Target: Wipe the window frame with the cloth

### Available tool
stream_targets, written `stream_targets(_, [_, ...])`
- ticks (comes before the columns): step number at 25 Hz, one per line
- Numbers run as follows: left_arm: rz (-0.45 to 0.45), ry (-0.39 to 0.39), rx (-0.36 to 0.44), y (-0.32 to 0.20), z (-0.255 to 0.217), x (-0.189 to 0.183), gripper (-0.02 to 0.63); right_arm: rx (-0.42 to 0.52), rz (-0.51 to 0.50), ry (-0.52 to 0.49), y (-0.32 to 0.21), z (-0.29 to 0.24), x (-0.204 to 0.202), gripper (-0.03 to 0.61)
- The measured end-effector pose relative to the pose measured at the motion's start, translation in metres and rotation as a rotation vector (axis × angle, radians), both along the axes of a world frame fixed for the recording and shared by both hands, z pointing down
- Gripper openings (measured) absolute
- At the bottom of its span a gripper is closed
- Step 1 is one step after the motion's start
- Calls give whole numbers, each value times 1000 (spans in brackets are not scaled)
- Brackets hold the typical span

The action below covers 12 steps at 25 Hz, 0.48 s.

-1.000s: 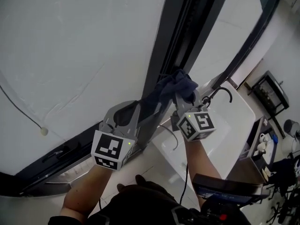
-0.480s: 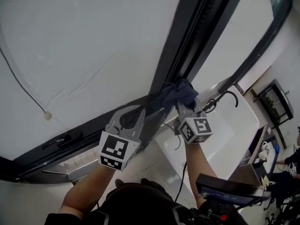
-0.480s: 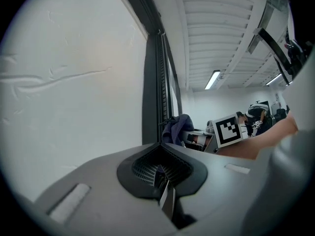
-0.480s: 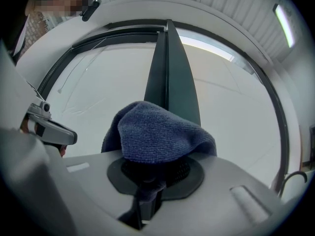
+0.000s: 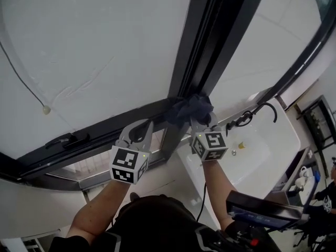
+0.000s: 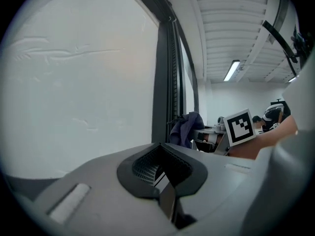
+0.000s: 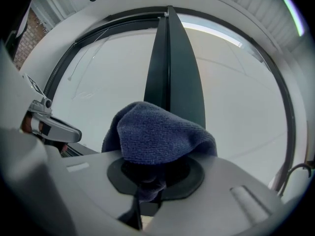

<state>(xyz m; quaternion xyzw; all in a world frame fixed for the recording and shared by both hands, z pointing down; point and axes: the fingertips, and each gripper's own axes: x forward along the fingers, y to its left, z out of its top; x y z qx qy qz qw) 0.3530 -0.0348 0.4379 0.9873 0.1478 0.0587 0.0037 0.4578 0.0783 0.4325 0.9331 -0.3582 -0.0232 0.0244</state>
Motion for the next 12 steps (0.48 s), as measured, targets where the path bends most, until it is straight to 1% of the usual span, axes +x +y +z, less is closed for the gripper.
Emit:
stream_targets(2, [-20, -23, 5, 1, 11, -2, -6, -1, -11, -16, 0, 10, 0, 51])
stream_targets(5, [-26, -44, 18, 2, 25, -7, -6, -14, -27, -35, -2, 23, 0, 51])
stream_targets(12, [-74, -99, -2, 7, 47, -24, -6, -25, -56, -72, -2, 47, 2, 51])
